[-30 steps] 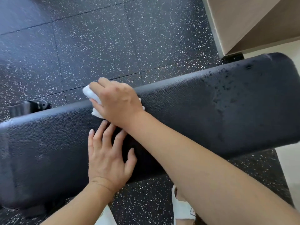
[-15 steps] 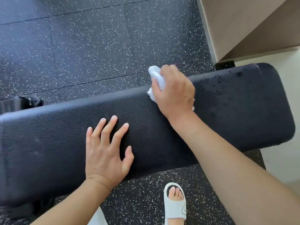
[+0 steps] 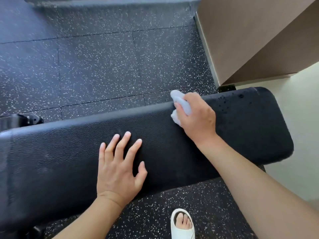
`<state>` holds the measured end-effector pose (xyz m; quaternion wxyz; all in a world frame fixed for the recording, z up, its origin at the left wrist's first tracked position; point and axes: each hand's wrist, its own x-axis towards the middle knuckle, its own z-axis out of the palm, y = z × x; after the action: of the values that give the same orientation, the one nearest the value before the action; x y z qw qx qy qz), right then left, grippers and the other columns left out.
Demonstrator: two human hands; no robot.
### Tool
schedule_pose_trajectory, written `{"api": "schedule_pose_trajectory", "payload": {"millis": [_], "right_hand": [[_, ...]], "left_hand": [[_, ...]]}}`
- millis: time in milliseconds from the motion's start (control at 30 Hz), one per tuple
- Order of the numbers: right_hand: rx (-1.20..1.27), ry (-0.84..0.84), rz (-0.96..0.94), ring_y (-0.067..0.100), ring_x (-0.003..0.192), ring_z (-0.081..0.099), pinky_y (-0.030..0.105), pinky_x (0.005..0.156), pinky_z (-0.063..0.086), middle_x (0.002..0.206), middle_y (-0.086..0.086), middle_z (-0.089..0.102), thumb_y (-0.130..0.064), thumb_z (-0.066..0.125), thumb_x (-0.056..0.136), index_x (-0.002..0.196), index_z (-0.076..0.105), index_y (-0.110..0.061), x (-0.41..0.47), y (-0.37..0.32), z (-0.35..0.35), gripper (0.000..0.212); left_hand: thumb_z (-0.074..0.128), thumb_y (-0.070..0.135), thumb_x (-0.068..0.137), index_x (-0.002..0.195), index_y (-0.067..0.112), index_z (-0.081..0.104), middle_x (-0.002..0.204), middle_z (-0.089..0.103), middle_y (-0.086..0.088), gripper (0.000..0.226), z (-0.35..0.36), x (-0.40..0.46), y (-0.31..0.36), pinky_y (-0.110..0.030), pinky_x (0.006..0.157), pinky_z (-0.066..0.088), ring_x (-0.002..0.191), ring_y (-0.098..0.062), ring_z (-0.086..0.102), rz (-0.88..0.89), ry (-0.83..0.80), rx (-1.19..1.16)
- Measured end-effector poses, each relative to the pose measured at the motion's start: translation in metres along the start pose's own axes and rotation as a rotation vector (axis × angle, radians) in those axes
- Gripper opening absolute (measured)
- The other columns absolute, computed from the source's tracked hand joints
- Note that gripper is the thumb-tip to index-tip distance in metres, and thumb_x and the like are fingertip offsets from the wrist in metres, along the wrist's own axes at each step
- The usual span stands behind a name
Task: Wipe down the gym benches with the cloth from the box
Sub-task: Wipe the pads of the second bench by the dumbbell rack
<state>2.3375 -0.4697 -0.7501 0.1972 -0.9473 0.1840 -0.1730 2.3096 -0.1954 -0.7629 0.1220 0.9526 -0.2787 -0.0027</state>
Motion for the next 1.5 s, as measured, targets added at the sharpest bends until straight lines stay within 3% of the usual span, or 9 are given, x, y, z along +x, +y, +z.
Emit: {"api": "schedule_pose_trajectory", "payload": {"millis": [233, 400, 533, 667, 800, 1000, 1200, 1367, 1500], "right_hand": [[-0.062, 0.084, 0.214, 0.028, 0.069, 0.055, 0.033, 0.057, 0.035, 0.085, 0.001, 0.054, -0.038, 0.059, 0.098, 0.091, 0.054, -0.016, -0.042, -0.031, 0.01, 0.023], [-0.019, -0.03, -0.075, 0.025, 0.068, 0.053, 0.039, 0.058, 0.042, 0.083, 0.001, 0.052, -0.038, 0.059, 0.099, 0.092, 0.058, -0.016, -0.082, -0.078, 0.016, 0.023], [-0.048, -0.096, -0.291, 0.028, 0.07, 0.057, 0.041, 0.06, 0.047, 0.084, 0.002, 0.054, -0.039, 0.056, 0.099, 0.092, 0.062, -0.013, -0.083, -0.041, -0.006, 0.028], [-0.075, 0.016, 0.148, 0.037, 0.08, 0.061, 0.037, 0.062, 0.038, 0.098, 0.004, 0.059, -0.048, 0.048, 0.096, 0.1, 0.06, -0.015, -0.062, 0.012, -0.028, 0.035], [-0.159, 0.019, 0.254, 0.035, 0.078, 0.059, 0.035, 0.061, 0.034, 0.095, 0.003, 0.055, -0.049, 0.041, 0.095, 0.097, 0.054, -0.017, -0.069, -0.014, -0.018, 0.034], [-0.075, -0.05, -0.01, 0.025, 0.069, 0.055, 0.039, 0.058, 0.044, 0.084, 0.001, 0.054, -0.039, 0.057, 0.097, 0.095, 0.061, -0.017, -0.123, -0.097, 0.015, 0.022], [-0.097, -0.123, -0.511, 0.03, 0.068, 0.06, 0.039, 0.057, 0.05, 0.083, 0.006, 0.057, -0.034, 0.061, 0.093, 0.094, 0.06, -0.018, -0.093, -0.039, -0.018, 0.017], [-0.106, -0.021, 0.061, 0.036, 0.077, 0.061, 0.036, 0.059, 0.039, 0.095, 0.005, 0.059, -0.047, 0.047, 0.095, 0.099, 0.058, -0.016, -0.067, 0.029, -0.04, 0.034], [-0.189, 0.012, 0.233, 0.035, 0.077, 0.059, 0.035, 0.06, 0.031, 0.094, 0.005, 0.055, -0.043, 0.046, 0.099, 0.1, 0.055, -0.016, -0.081, -0.002, -0.022, 0.028]], "left_hand": [[0.054, 0.046, 0.089, 0.145, 0.025, 0.061, 0.16, 0.045, -0.008, 0.06, 0.0, -0.002, -0.001, -0.064, 0.123, 0.023, 0.147, -0.04, 0.04, 0.003, 0.022, -0.014], [0.052, 0.048, 0.09, 0.146, 0.027, 0.059, 0.161, 0.045, -0.007, 0.06, -0.002, -0.002, -0.002, -0.062, 0.125, 0.02, 0.149, -0.038, 0.038, -0.014, -0.004, -0.015], [0.053, 0.048, 0.09, 0.145, 0.027, 0.059, 0.161, 0.045, -0.006, 0.059, -0.003, -0.003, -0.002, -0.061, 0.125, 0.021, 0.149, -0.037, 0.038, -0.005, 0.01, -0.03], [0.052, 0.049, 0.091, 0.146, 0.029, 0.058, 0.161, 0.045, -0.006, 0.059, -0.001, -0.003, -0.002, -0.061, 0.125, 0.021, 0.148, -0.037, 0.038, -0.009, 0.026, -0.026], [0.05, 0.049, 0.092, 0.147, 0.028, 0.058, 0.16, 0.046, -0.007, 0.06, -0.002, -0.004, -0.002, -0.062, 0.125, 0.021, 0.148, -0.037, 0.038, -0.004, 0.038, -0.029], [0.049, 0.044, 0.091, 0.146, 0.026, 0.056, 0.162, 0.044, -0.007, 0.058, -0.004, -0.004, -0.002, -0.062, 0.125, 0.02, 0.151, -0.037, 0.035, -0.017, -0.005, -0.032], [0.05, 0.041, 0.09, 0.147, 0.025, 0.056, 0.161, 0.044, -0.008, 0.059, -0.003, -0.004, 0.0, -0.063, 0.125, 0.021, 0.15, -0.038, 0.036, -0.011, 0.006, -0.016], [0.05, 0.042, 0.09, 0.146, 0.026, 0.056, 0.16, 0.045, -0.007, 0.058, -0.002, -0.004, 0.0, -0.062, 0.125, 0.021, 0.149, -0.037, 0.037, -0.009, 0.045, -0.008], [0.05, 0.042, 0.09, 0.146, 0.026, 0.057, 0.16, 0.045, -0.008, 0.059, -0.001, -0.004, 0.0, -0.062, 0.125, 0.021, 0.148, -0.037, 0.037, -0.008, 0.04, -0.002]]}}
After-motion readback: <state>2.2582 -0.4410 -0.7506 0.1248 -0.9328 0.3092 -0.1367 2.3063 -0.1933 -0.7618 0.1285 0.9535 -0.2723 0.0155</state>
